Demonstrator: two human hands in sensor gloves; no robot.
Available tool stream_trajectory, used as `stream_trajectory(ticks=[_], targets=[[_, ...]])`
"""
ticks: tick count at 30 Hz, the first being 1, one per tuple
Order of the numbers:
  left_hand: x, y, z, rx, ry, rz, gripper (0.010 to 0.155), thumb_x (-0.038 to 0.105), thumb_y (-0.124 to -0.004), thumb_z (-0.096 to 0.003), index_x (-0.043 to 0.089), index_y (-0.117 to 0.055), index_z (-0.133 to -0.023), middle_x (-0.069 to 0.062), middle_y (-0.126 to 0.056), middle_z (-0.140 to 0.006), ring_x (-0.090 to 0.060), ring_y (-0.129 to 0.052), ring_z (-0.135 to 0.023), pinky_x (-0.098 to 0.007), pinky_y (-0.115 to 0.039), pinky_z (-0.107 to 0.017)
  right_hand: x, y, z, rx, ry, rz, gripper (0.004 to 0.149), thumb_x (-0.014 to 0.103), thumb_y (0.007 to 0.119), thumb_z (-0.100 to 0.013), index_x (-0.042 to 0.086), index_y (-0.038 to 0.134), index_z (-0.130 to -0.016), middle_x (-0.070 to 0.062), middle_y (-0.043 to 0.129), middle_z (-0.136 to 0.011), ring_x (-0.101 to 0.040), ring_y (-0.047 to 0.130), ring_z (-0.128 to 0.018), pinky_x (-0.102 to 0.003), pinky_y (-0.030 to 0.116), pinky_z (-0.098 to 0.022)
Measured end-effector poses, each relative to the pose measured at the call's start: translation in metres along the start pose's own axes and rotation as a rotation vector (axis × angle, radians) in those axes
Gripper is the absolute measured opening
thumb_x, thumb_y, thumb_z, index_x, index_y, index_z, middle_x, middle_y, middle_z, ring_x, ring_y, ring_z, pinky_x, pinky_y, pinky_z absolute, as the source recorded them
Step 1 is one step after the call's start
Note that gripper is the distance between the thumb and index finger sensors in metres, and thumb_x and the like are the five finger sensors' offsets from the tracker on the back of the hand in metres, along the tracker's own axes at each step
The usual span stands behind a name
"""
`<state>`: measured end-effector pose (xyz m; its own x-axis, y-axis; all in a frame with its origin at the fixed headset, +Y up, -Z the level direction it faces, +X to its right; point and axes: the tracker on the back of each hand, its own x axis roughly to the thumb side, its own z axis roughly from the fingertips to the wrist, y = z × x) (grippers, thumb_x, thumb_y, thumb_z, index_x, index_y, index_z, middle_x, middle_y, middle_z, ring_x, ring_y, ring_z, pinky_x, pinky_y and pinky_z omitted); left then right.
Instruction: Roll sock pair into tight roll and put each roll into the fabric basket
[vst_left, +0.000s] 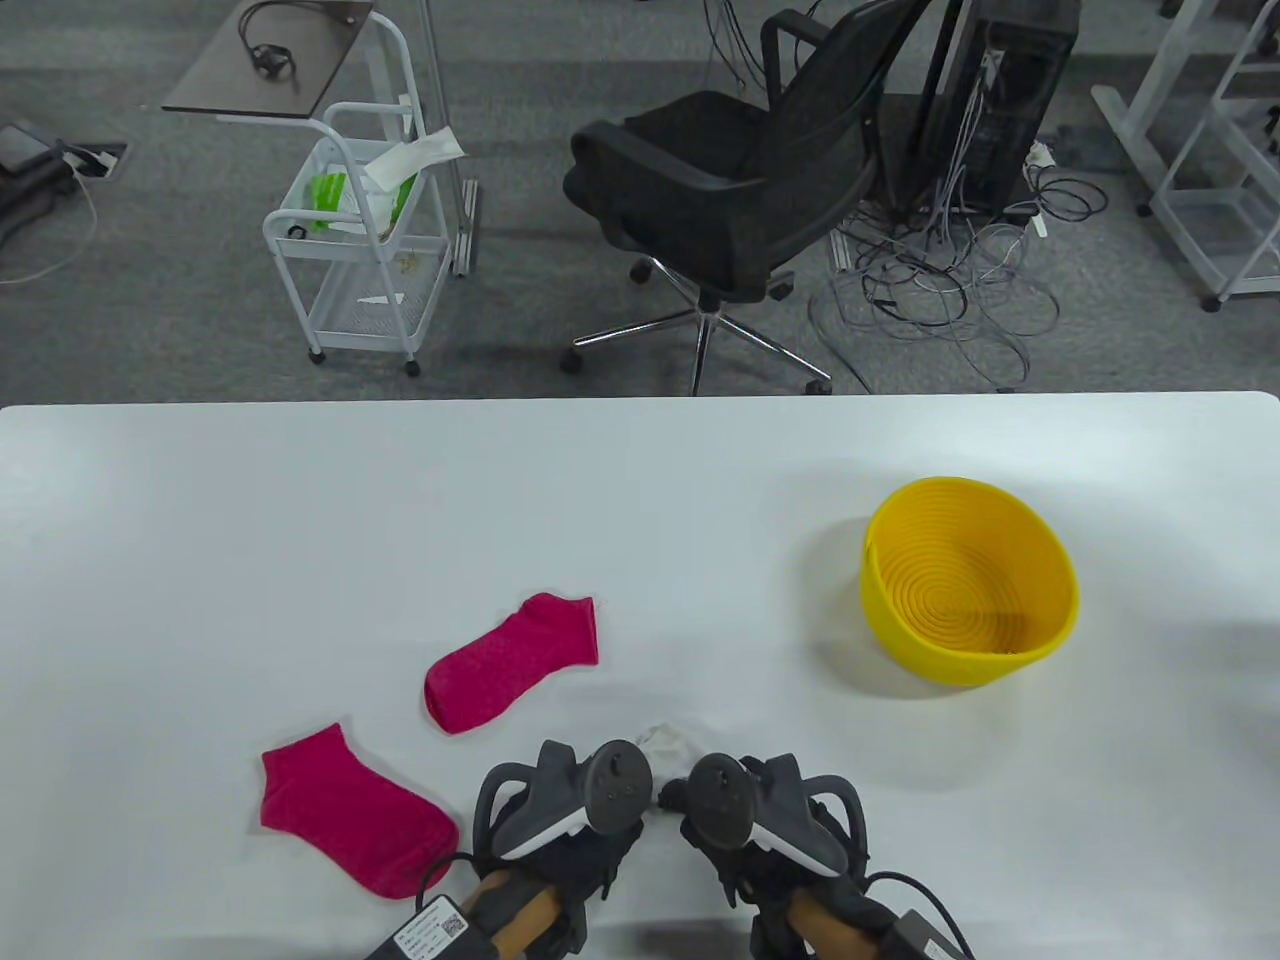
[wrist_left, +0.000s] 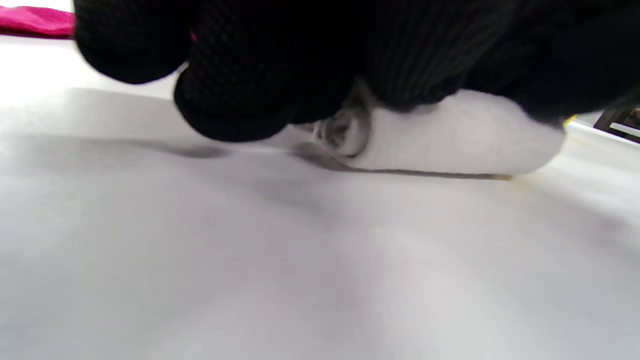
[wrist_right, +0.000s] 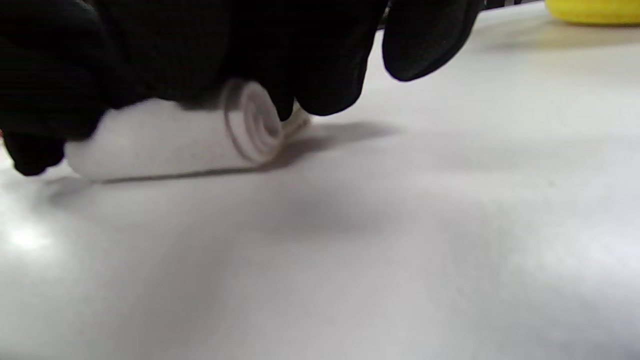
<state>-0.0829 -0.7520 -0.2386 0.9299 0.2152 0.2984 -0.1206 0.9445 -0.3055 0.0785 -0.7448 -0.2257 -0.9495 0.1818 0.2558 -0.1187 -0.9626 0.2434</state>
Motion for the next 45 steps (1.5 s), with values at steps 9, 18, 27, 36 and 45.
stream_trajectory(ticks=[9,18,27,36,45], targets=[[-0.003,-0.002,-0.002,-0.016,0.010,0.040,0.043,0.040,-0.078,-0.0384,0.024,-0.093,-0.075,-0.005,-0.098,-0.063,-0.020,-0.101,-0.040,-0.047,-0.080,-0.042,0.009,0.000,0.005,0.007,-0.053,0.055,0.041,0.042,0.084,-0.039,0.043,0.083,-0.081,0.017,0.086,-0.090,-0.014,0.084,-0.088,-0.050,0.069,-0.068],[-0.006,0.005,0.003,0.014,0.005,0.080,0.047,0.044,-0.080,-0.0373,0.024,-0.094,-0.078,-0.005,-0.098,-0.070,-0.024,-0.102,-0.048,-0.049,-0.078,-0.046,0.005,0.005,-0.001,0.047,0.002,0.032,0.048,0.041,0.089,-0.037,0.042,0.079,-0.084,0.016,0.082,-0.093,-0.016,0.084,-0.089,-0.050,0.070,-0.066],[-0.005,0.012,0.010,0.017,-0.006,0.075,0.050,0.049,-0.082,-0.0358,0.030,-0.094,-0.080,-0.006,-0.095,-0.082,-0.027,-0.101,-0.057,-0.050,-0.077,-0.050,0.002,0.010,-0.003,0.033,0.044,0.038,0.051,0.042,0.087,-0.038,0.043,0.074,-0.087,0.015,0.080,-0.095,-0.015,0.086,-0.087,-0.049,0.072,-0.065],[0.000,0.003,0.006,-0.001,0.011,-0.003,0.055,0.048,-0.091,-0.0315,0.029,-0.088,-0.084,-0.005,-0.092,-0.083,-0.024,-0.100,-0.059,-0.050,-0.077,-0.051,-0.001,0.008,-0.004,0.010,0.079,-0.001,0.046,0.040,0.084,-0.039,0.044,0.077,-0.085,0.015,0.085,-0.091,-0.014,0.090,-0.082,-0.048,0.074,-0.063],[0.005,-0.002,0.001,0.034,0.000,-0.054,0.048,0.038,-0.086,-0.0364,0.025,-0.086,-0.082,-0.006,-0.093,-0.075,-0.022,-0.100,-0.053,-0.049,-0.078,-0.049,-0.004,0.006,-0.004,0.012,0.083,-0.039,0.044,0.040,0.083,-0.040,0.044,0.078,-0.084,0.016,0.087,-0.089,-0.014,0.089,-0.083,-0.048,0.074,-0.063]])
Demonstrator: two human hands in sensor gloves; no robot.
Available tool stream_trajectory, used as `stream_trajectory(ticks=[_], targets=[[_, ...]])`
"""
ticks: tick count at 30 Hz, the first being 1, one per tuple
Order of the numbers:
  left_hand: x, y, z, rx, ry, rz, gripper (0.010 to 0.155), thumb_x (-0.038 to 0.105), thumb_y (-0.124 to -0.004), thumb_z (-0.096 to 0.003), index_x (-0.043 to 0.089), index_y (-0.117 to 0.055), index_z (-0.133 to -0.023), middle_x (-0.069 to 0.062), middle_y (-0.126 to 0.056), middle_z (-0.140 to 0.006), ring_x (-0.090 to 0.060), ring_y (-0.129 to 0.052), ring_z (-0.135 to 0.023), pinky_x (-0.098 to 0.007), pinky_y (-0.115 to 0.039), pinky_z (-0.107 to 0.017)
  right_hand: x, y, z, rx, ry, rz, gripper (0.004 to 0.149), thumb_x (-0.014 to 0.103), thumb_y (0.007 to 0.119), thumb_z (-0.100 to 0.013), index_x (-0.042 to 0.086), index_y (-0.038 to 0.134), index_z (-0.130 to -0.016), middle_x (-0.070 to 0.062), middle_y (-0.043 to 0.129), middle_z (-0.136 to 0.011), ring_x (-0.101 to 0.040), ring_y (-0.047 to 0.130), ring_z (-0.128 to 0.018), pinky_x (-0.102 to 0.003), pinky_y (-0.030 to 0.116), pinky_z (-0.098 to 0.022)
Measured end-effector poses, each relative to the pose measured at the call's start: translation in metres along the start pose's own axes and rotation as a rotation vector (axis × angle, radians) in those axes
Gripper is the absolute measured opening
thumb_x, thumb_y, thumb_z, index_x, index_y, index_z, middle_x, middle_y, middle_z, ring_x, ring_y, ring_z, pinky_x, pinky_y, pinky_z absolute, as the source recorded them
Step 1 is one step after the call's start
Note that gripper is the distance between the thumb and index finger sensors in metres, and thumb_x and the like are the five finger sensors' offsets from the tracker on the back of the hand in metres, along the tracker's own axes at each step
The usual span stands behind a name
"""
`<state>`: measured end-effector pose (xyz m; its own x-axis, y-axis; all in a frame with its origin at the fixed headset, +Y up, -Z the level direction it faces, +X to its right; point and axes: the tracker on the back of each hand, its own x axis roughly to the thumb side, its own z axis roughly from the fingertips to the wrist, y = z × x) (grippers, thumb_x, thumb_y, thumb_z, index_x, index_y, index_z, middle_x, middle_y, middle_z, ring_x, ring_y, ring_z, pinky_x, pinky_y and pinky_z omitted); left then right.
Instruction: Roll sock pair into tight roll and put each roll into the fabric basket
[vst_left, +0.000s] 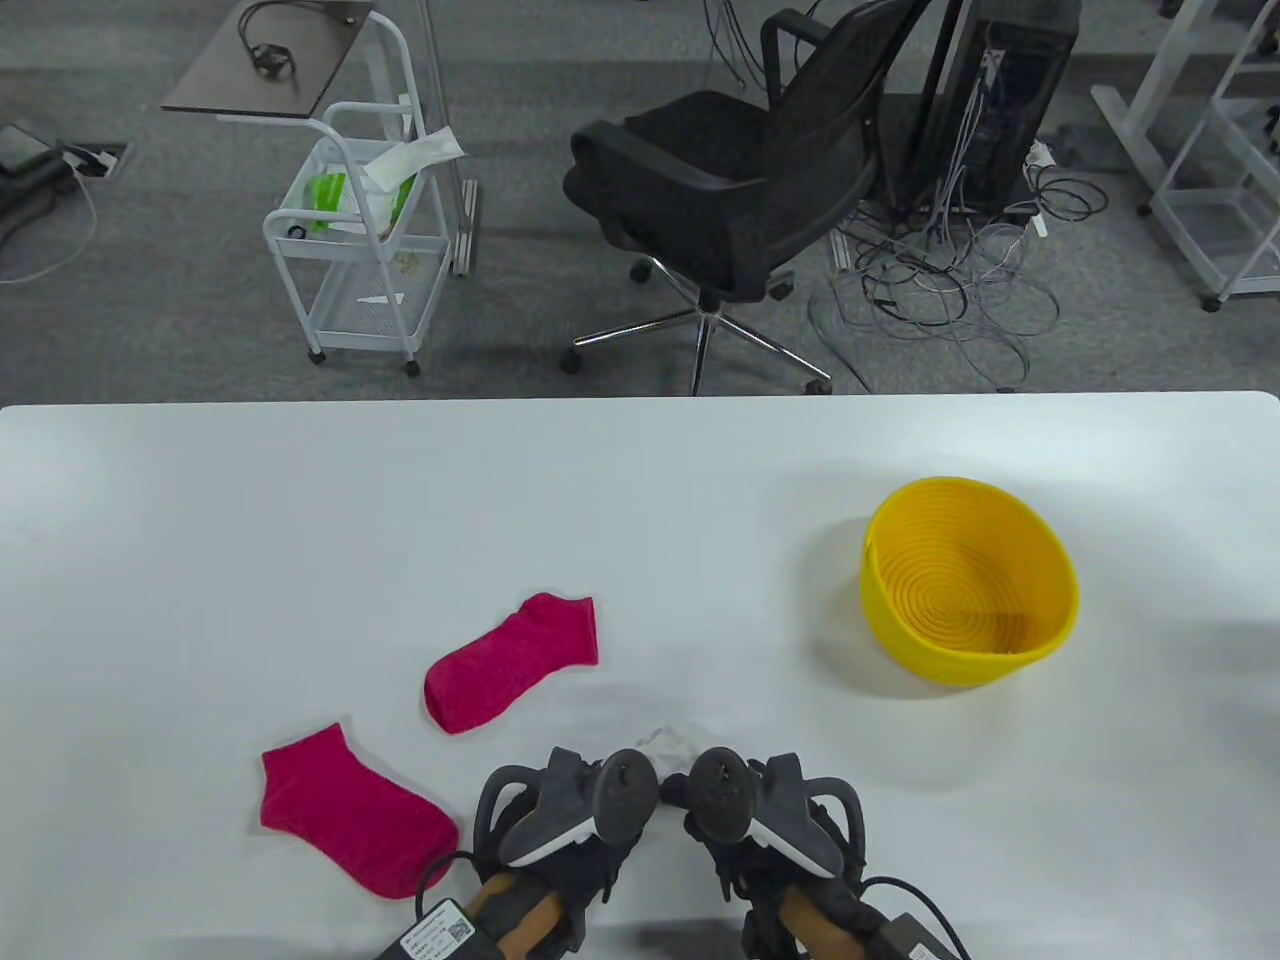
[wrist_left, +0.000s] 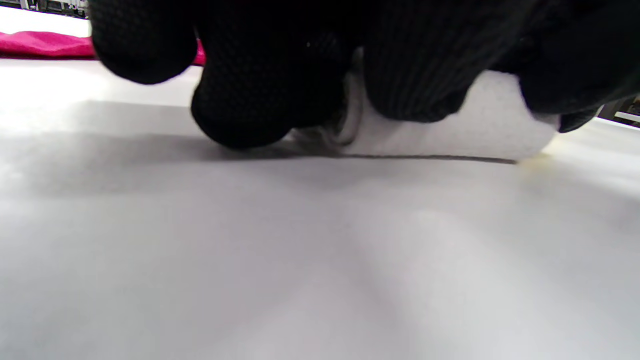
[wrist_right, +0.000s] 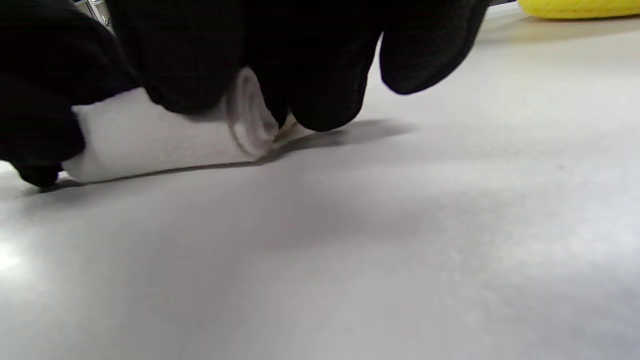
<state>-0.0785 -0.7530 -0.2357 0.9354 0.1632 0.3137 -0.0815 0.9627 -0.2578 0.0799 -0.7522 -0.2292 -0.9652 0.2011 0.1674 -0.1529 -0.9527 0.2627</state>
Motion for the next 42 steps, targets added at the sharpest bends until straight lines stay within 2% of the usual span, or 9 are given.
stream_trajectory(ticks=[7,11,16,19,22,24,30,37,42], targets=[[-0.001,0.001,0.000,-0.007,-0.005,0.016,0.045,0.036,-0.078,-0.0391,0.023,-0.090,-0.080,-0.007,-0.097,-0.070,-0.022,-0.101,-0.048,-0.049,-0.079,-0.047,0.008,-0.018,0.014,-0.131,-0.109,0.047,0.042,0.042,0.086,-0.038,0.044,0.084,-0.079,0.017,0.088,-0.088,-0.014,0.087,-0.085,-0.048,0.072,-0.065],[-0.001,-0.001,-0.001,-0.029,0.006,0.049,0.044,0.037,-0.077,-0.0391,0.023,-0.091,-0.079,-0.007,-0.097,-0.068,-0.022,-0.102,-0.047,-0.049,-0.079,-0.047,0.014,-0.012,0.016,-0.094,-0.137,0.120,0.042,0.043,0.086,-0.037,0.044,0.084,-0.079,0.017,0.088,-0.089,-0.014,0.087,-0.086,-0.048,0.072,-0.065],[-0.003,-0.001,-0.001,-0.004,0.007,0.055,0.045,0.039,-0.076,-0.0391,0.023,-0.091,-0.079,-0.006,-0.098,-0.068,-0.022,-0.102,-0.046,-0.048,-0.079,-0.045,0.010,-0.006,0.010,-0.041,-0.093,0.133,0.046,0.044,0.086,-0.037,0.044,0.080,-0.083,0.016,0.086,-0.092,-0.015,0.087,-0.086,-0.049,0.072,-0.065],[-0.008,0.008,0.001,0.010,0.032,0.113,0.046,0.041,-0.079,-0.0383,0.024,-0.092,-0.079,-0.006,-0.099,-0.069,-0.023,-0.103,-0.046,-0.048,-0.080,-0.045,0.008,-0.004,0.007,-0.018,-0.069,0.118,0.049,0.045,0.087,-0.037,0.043,0.077,-0.085,0.014,0.084,-0.094,-0.016,0.087,-0.086,-0.049,0.072,-0.065],[-0.011,0.021,0.007,0.089,0.042,0.139,0.046,0.042,-0.080,-0.0381,0.025,-0.093,-0.079,-0.005,-0.098,-0.071,-0.024,-0.103,-0.048,-0.049,-0.079,-0.046,0.008,-0.002,0.006,-0.008,-0.053,0.126,0.052,0.045,0.087,-0.037,0.042,0.074,-0.088,0.013,0.082,-0.096,-0.016,0.086,-0.087,-0.050,0.071,-0.065],[-0.012,0.023,0.009,0.084,0.031,0.139,0.045,0.042,-0.080,-0.0382,0.027,-0.093,-0.079,-0.004,-0.097,-0.074,-0.023,-0.103,-0.050,-0.049,-0.079,-0.047,0.008,-0.001,0.005,-0.010,-0.044,0.130,0.053,0.044,0.087,-0.037,0.042,0.073,-0.089,0.013,0.081,-0.096,-0.016,0.085,-0.088,-0.050,0.071,-0.065],[-0.008,0.009,0.005,0.037,0.017,0.087,0.048,0.046,-0.084,-0.0361,0.027,-0.094,-0.078,-0.004,-0.096,-0.077,-0.024,-0.102,-0.051,-0.049,-0.079,-0.047,0.005,0.005,0.001,0.010,-0.018,0.111,0.055,0.044,0.085,-0.039,0.041,0.069,-0.091,0.013,0.076,-0.099,-0.017,0.083,-0.089,-0.050,0.070,-0.066],[-0.004,0.000,0.001,-0.047,0.036,0.013,0.061,0.048,-0.090,-0.0316,0.026,-0.082,-0.088,-0.004,-0.088,-0.085,-0.023,-0.099,-0.059,-0.048,-0.077,-0.050,0.002,0.003,0.000,0.003,0.002,0.067,0.051,0.043,0.082,-0.040,0.042,0.071,-0.090,0.013,0.079,-0.096,-0.016,0.085,-0.088,-0.049,0.071,-0.065],[0.002,-0.002,-0.001,-0.029,0.029,-0.022,0.053,0.041,-0.088,-0.0341,0.022,-0.084,-0.083,-0.007,-0.092,-0.074,-0.021,-0.100,-0.053,-0.048,-0.078,-0.048,0.000,0.002,0.000,0.009,0.000,0.051,0.050,0.043,0.082,-0.040,0.043,0.073,-0.089,0.014,0.080,-0.096,-0.015,0.085,-0.087,-0.049,0.071,-0.065]])
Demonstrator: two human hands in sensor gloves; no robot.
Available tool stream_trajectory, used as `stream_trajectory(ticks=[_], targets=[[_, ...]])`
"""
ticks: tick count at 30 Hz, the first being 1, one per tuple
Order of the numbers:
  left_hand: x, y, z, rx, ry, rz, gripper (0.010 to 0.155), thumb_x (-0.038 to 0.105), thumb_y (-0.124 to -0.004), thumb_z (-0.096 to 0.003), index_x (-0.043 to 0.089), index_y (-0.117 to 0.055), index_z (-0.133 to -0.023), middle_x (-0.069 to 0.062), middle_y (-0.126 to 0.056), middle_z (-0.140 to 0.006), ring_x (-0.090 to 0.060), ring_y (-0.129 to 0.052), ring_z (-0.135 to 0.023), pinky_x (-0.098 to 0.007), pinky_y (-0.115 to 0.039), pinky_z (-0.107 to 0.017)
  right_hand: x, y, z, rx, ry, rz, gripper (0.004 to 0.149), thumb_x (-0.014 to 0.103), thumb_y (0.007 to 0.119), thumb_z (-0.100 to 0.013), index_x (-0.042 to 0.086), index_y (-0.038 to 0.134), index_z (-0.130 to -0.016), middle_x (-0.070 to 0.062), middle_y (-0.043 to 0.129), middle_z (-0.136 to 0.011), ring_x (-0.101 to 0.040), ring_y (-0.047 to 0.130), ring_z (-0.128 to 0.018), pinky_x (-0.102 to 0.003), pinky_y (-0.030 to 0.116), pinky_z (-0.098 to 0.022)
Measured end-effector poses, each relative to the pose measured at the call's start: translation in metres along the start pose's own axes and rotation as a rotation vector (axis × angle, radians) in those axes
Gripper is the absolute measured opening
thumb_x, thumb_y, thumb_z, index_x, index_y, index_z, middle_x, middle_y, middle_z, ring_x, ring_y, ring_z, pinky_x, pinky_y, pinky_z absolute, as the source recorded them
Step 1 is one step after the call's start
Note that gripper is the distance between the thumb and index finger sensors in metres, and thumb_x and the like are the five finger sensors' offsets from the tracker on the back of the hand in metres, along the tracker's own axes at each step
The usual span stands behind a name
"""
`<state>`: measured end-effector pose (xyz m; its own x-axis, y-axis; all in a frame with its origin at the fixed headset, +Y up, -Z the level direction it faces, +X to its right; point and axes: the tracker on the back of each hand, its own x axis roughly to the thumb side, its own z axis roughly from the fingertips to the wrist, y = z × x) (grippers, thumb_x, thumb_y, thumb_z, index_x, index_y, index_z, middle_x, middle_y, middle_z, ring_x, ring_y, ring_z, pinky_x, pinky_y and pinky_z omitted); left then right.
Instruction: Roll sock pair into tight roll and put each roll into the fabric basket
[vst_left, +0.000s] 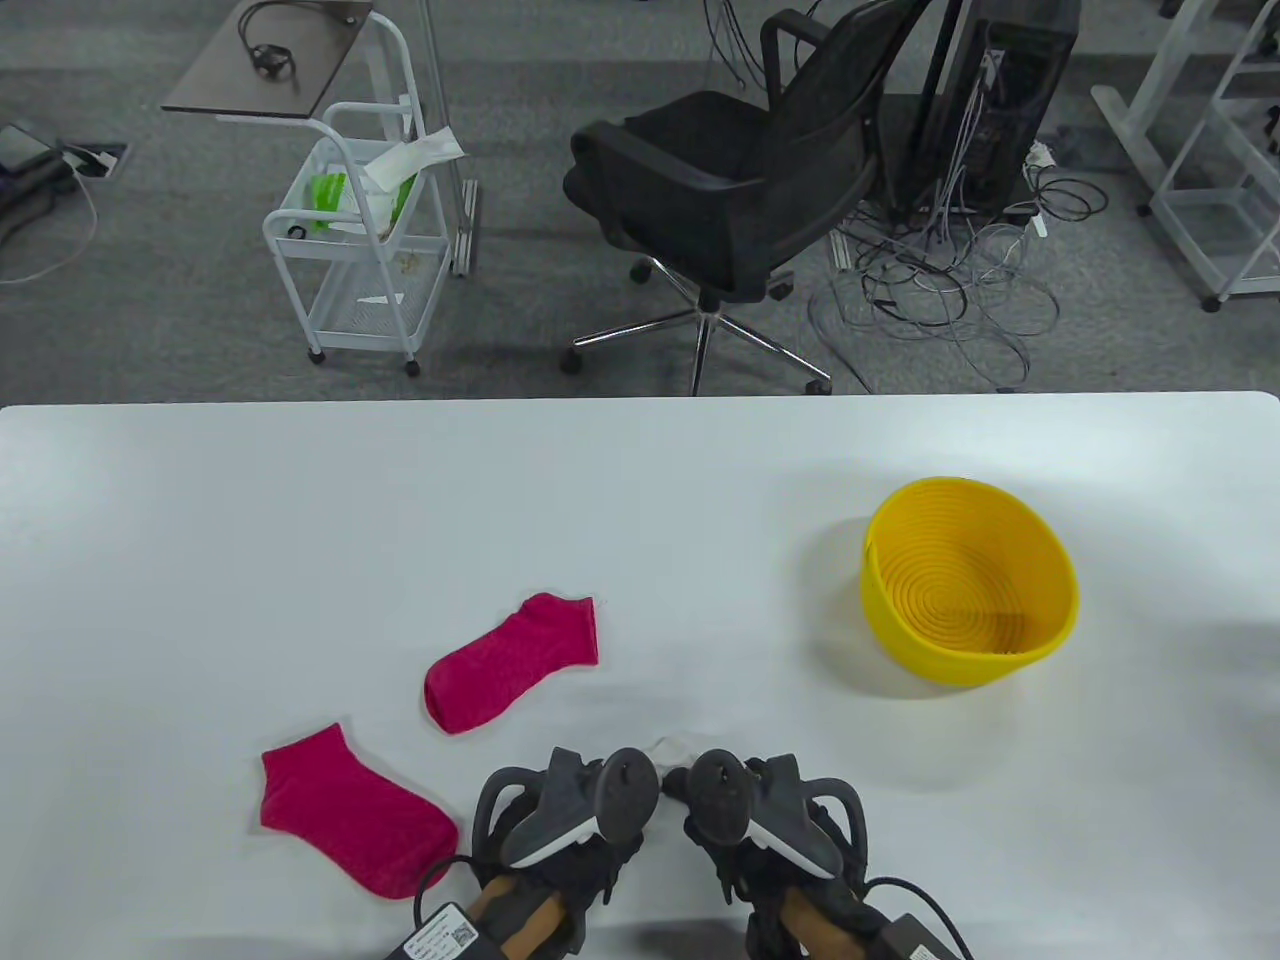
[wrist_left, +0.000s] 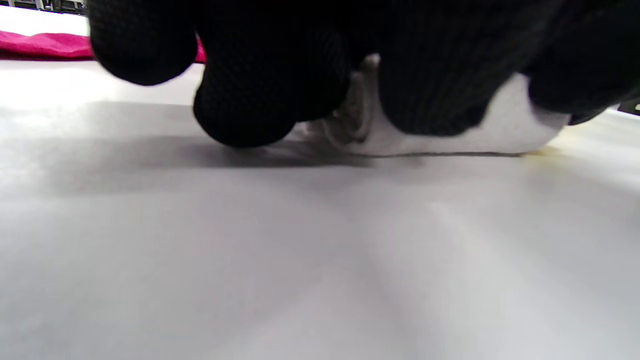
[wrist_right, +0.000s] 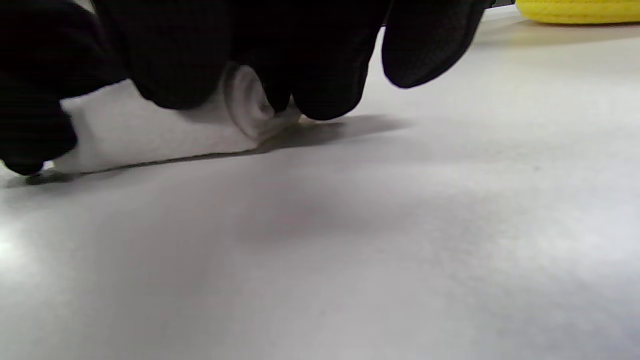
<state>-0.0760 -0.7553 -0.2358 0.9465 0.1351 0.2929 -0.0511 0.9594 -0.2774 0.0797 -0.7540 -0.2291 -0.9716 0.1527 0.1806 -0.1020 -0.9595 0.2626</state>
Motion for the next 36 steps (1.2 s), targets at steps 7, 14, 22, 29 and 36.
stream_trajectory(ticks=[7,14,22,29,36], targets=[[0.003,0.001,0.002,-0.023,-0.023,-0.007,0.048,0.039,-0.078,-0.0380,0.020,-0.086,-0.082,-0.006,-0.094,-0.070,-0.022,-0.100,-0.050,-0.049,-0.078,-0.048,0.000,-0.018,0.009,-0.134,-0.071,0.017,0.048,0.046,0.089,-0.036,0.045,0.080,-0.083,0.018,0.084,-0.092,-0.013,0.083,-0.089,-0.049,0.070,-0.068],[-0.001,0.001,0.000,-0.021,-0.032,0.026,0.046,0.039,-0.075,-0.0391,0.021,-0.089,-0.079,-0.006,-0.095,-0.068,-0.022,-0.100,-0.048,-0.049,-0.078,-0.047,0.010,-0.016,0.014,-0.084,-0.122,0.077,0.044,0.047,0.089,-0.035,0.043,0.085,-0.079,0.018,0.088,-0.088,-0.013,0.086,-0.087,-0.049,0.070,-0.067],[-0.008,0.006,0.003,-0.012,0.012,0.090,0.050,0.043,-0.075,-0.0390,0.022,-0.088,-0.083,-0.007,-0.095,-0.074,-0.025,-0.101,-0.052,-0.050,-0.078,-0.048,0.004,-0.007,0.006,-0.010,-0.064,0.045,0.052,0.047,0.088,-0.036,0.041,0.077,-0.086,0.015,0.082,-0.095,-0.016,0.084,-0.089,-0.050,0.070,-0.066],[-0.011,0.015,0.010,0.046,-0.001,0.114,0.053,0.046,-0.080,-0.0371,0.026,-0.089,-0.085,-0.006,-0.094,-0.078,-0.025,-0.101,-0.055,-0.050,-0.077,-0.049,0.003,-0.003,0.003,-0.012,-0.034,0.046,0.055,0.047,0.088,-0.037,0.040,0.074,-0.089,0.014,0.080,-0.097,-0.016,0.084,-0.089,-0.050,0.070,-0.066],[-0.007,0.004,0.005,-0.019,-0.010,0.052,0.059,0.049,-0.086,-0.0338,0.023,-0.085,-0.087,-0.006,-0.092,-0.081,-0.025,-0.100,-0.057,-0.050,-0.077,-0.050,0.003,0.001,0.001,-0.019,-0.020,0.068,0.055,0.048,0.083,-0.039,0.041,0.070,-0.091,0.014,0.077,-0.099,-0.015,0.083,-0.089,-0.050,0.070,-0.067]])
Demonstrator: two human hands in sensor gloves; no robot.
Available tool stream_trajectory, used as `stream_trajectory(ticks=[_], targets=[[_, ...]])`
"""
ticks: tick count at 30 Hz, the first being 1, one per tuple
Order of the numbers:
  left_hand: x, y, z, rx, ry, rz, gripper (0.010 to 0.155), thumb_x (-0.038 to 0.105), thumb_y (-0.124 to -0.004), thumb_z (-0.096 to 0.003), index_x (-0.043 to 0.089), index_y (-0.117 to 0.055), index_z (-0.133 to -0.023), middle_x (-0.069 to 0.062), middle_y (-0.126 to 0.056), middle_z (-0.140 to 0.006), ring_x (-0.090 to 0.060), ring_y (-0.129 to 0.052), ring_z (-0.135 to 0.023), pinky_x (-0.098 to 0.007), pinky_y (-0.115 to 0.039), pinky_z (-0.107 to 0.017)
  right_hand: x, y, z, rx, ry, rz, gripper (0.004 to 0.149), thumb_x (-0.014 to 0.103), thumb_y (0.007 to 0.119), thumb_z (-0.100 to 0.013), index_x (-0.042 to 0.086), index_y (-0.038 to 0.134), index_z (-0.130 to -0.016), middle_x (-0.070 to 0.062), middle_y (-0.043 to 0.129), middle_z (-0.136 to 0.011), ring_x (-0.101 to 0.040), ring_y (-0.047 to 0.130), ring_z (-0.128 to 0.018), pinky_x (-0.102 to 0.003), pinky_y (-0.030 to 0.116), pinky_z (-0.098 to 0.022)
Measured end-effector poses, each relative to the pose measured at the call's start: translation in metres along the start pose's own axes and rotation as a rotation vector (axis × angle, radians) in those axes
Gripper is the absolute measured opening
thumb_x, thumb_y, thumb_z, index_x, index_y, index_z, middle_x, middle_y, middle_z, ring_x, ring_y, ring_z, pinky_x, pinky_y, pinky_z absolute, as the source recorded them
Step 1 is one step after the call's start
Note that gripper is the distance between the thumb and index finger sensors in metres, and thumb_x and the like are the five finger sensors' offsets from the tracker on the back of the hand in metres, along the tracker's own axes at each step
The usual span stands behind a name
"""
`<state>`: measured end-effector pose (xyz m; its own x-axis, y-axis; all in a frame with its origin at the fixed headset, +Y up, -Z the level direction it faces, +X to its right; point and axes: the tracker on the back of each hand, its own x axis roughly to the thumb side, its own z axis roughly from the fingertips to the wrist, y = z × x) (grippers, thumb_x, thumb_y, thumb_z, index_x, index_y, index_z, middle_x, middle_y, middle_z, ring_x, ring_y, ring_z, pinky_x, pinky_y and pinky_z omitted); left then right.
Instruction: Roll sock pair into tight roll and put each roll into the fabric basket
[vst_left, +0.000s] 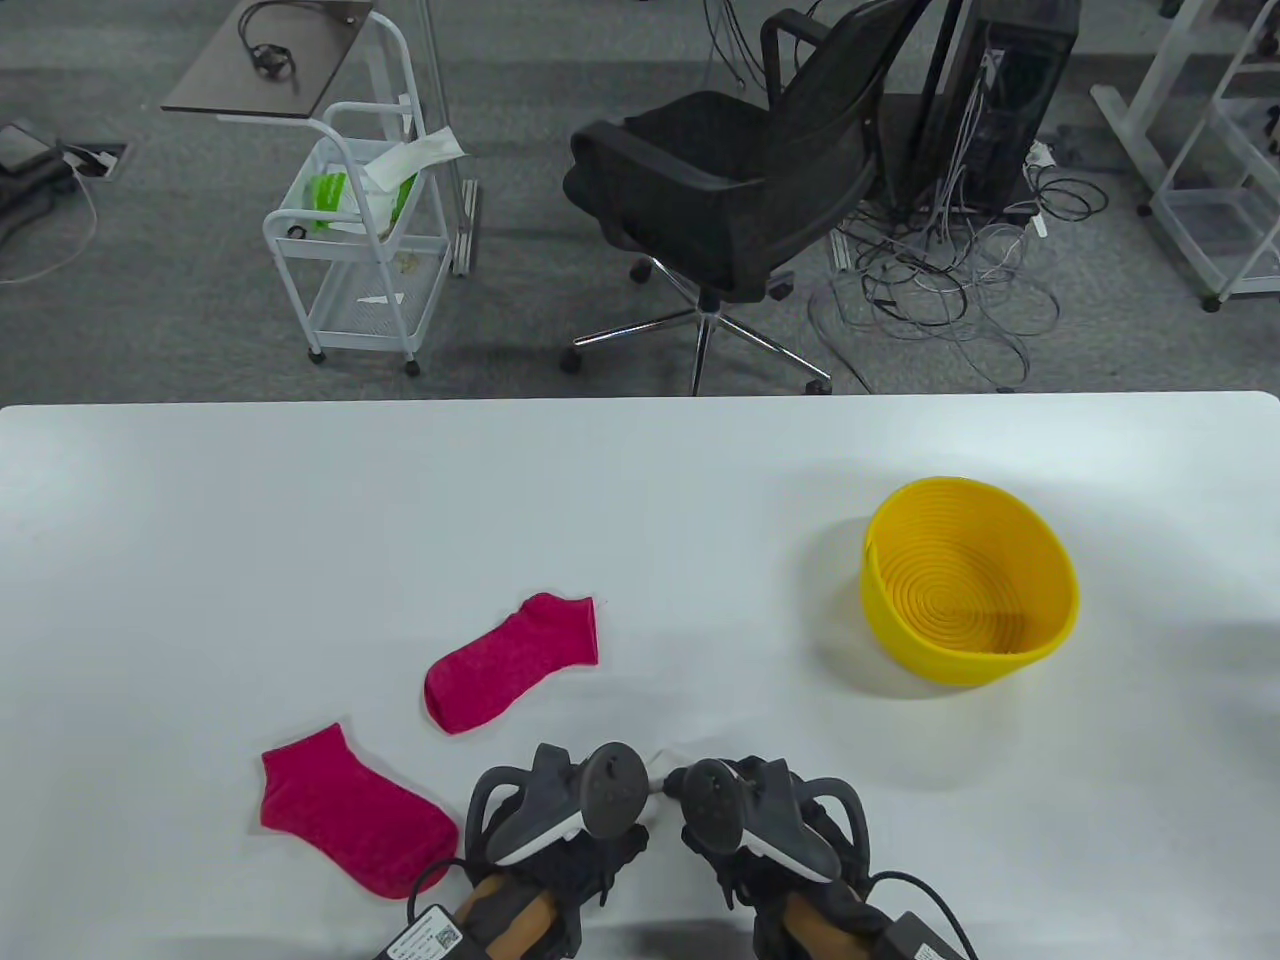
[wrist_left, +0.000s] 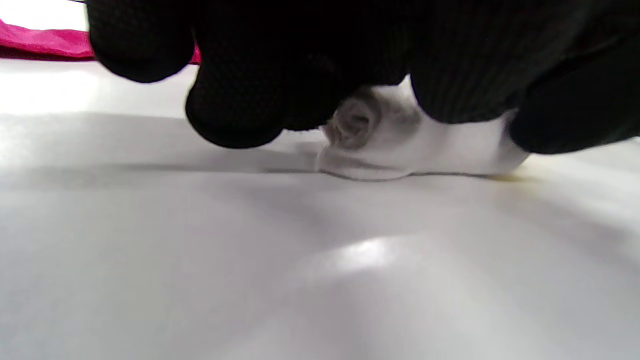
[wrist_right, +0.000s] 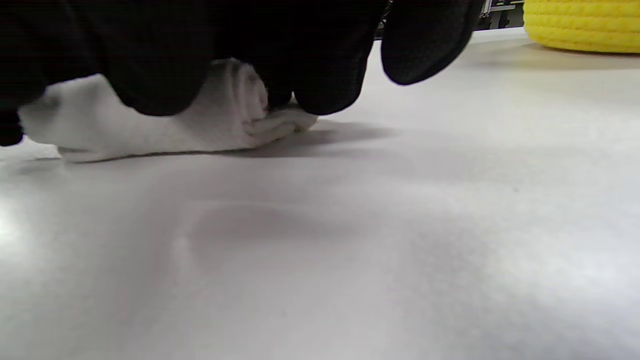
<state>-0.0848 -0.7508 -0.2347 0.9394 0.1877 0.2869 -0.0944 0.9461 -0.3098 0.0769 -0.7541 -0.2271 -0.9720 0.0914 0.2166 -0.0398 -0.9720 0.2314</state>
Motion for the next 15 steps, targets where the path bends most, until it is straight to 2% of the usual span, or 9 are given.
stream_trajectory(ticks=[3,9,15], targets=[[0.000,-0.004,-0.003,-0.013,-0.002,-0.026,0.062,0.049,-0.087,-0.0329,0.023,-0.082,-0.089,-0.006,-0.090,-0.082,-0.024,-0.100,-0.057,-0.049,-0.077,-0.050,-0.001,0.000,0.000,0.005,0.004,-0.017,0.053,0.050,0.078,-0.040,0.041,0.070,-0.092,0.013,0.076,-0.099,-0.016,0.083,-0.089,-0.049,0.070,-0.066],[0.002,-0.001,-0.002,0.047,-0.013,-0.028,0.050,0.039,-0.084,-0.0361,0.022,-0.089,-0.083,-0.006,-0.096,-0.073,-0.022,-0.103,-0.050,-0.048,-0.080,-0.047,-0.003,-0.002,0.001,0.015,-0.013,-0.029,0.054,0.052,0.076,-0.040,0.041,0.069,-0.092,0.013,0.076,-0.100,-0.017,0.082,-0.090,-0.050,0.070,-0.066],[-0.001,-0.002,-0.004,0.020,-0.012,0.008,0.047,0.039,-0.081,-0.0375,0.022,-0.092,-0.080,-0.006,-0.098,-0.070,-0.022,-0.103,-0.047,-0.048,-0.080,-0.045,-0.004,-0.016,0.009,-0.097,-0.064,-0.048,0.048,0.052,0.078,-0.039,0.043,0.077,-0.086,0.016,0.082,-0.095,-0.015,0.083,-0.091,-0.049,0.070,-0.067]])
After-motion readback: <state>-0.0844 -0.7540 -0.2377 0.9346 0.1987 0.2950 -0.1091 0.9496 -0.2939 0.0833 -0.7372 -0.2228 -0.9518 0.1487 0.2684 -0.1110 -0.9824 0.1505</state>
